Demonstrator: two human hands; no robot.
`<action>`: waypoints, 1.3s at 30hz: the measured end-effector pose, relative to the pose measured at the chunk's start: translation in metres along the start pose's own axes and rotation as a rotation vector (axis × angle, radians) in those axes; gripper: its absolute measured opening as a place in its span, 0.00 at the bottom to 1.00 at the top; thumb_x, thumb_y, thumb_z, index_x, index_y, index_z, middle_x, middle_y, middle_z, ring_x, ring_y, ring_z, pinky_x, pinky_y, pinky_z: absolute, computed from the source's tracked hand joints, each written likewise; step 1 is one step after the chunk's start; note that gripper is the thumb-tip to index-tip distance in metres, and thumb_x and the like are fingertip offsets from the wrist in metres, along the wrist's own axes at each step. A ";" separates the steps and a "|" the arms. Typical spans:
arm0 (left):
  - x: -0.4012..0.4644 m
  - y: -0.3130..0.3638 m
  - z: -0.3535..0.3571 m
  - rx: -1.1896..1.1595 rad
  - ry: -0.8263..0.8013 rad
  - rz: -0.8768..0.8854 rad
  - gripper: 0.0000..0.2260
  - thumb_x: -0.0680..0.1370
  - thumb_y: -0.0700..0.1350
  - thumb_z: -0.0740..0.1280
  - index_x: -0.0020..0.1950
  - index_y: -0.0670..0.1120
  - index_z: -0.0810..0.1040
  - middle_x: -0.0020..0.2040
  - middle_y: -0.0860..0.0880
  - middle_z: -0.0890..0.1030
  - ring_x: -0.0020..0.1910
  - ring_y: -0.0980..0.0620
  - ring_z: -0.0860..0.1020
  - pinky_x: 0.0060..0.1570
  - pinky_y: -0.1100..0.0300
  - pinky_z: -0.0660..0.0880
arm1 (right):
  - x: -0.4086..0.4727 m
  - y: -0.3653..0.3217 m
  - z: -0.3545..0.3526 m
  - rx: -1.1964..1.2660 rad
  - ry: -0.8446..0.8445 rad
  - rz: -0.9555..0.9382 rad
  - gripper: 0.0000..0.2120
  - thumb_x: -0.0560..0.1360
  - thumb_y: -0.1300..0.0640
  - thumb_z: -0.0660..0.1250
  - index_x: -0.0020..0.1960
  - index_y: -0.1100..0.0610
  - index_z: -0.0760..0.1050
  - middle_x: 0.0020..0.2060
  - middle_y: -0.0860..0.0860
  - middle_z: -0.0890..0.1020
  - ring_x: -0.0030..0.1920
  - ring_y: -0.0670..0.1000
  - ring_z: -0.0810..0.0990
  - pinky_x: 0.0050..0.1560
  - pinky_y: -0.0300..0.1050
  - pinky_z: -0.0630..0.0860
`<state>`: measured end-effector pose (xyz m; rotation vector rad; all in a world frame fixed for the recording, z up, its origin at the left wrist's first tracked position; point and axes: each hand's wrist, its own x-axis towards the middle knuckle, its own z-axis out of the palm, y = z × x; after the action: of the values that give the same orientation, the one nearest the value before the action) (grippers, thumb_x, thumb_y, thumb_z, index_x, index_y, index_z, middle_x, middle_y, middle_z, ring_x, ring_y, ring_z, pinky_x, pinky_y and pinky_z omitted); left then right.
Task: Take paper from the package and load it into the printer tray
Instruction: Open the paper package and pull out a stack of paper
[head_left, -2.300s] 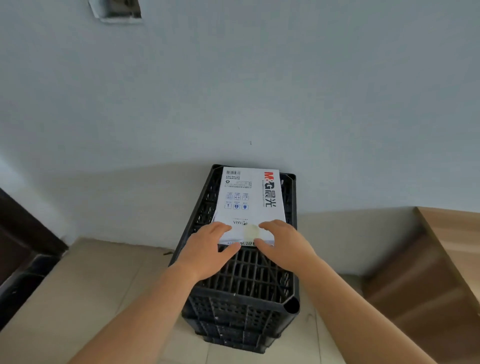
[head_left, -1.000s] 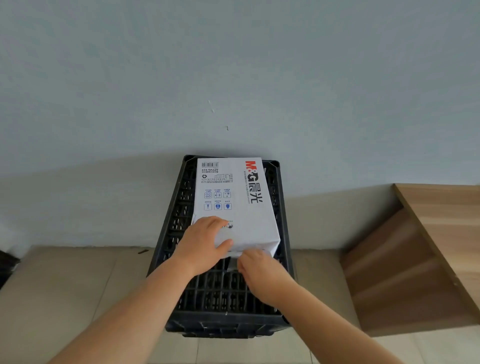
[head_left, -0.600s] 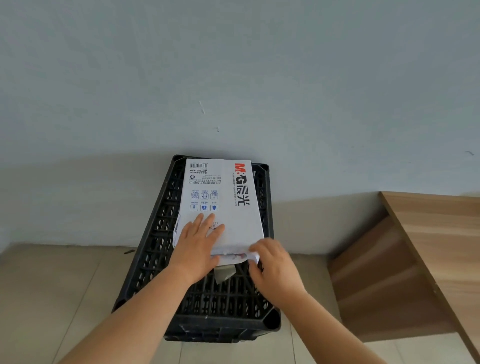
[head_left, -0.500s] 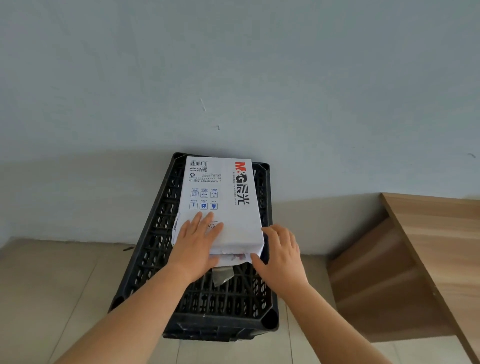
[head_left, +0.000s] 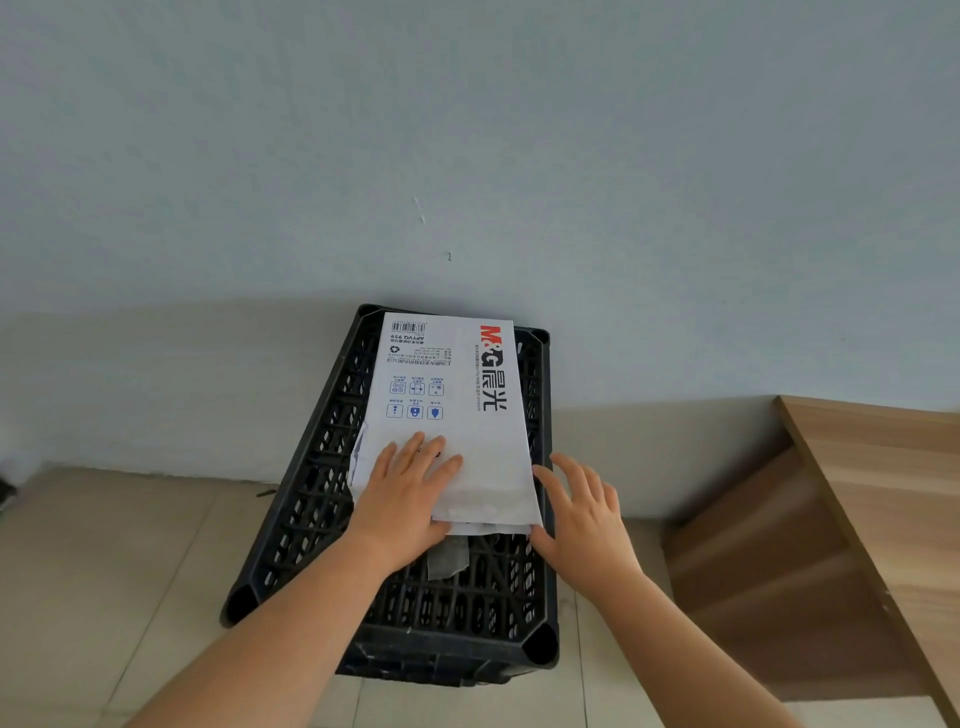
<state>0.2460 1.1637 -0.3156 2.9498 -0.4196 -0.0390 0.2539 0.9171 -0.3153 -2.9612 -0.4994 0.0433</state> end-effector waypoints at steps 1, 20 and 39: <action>-0.001 0.000 -0.001 0.007 0.028 0.041 0.32 0.70 0.52 0.71 0.72 0.50 0.66 0.74 0.45 0.67 0.74 0.42 0.62 0.73 0.44 0.53 | -0.001 -0.001 0.000 0.006 0.001 -0.003 0.31 0.74 0.43 0.62 0.74 0.48 0.58 0.74 0.52 0.61 0.73 0.56 0.61 0.72 0.56 0.60; -0.009 0.000 -0.056 -0.001 0.269 0.080 0.14 0.72 0.47 0.73 0.56 0.46 0.81 0.56 0.47 0.81 0.58 0.46 0.77 0.59 0.49 0.74 | 0.053 -0.071 -0.033 0.311 0.007 -0.072 0.12 0.78 0.49 0.63 0.58 0.49 0.80 0.60 0.45 0.80 0.63 0.49 0.74 0.63 0.46 0.60; -0.001 -0.019 -0.035 -0.031 -0.041 -0.103 0.15 0.81 0.46 0.57 0.64 0.46 0.76 0.67 0.49 0.71 0.64 0.49 0.69 0.62 0.54 0.70 | 0.066 -0.065 -0.053 0.657 -0.249 0.139 0.14 0.77 0.48 0.63 0.33 0.43 0.69 0.33 0.41 0.74 0.33 0.45 0.72 0.34 0.39 0.65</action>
<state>0.2516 1.1876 -0.2843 2.9421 -0.2696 -0.1176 0.2977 0.9925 -0.2536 -2.3422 -0.2377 0.4928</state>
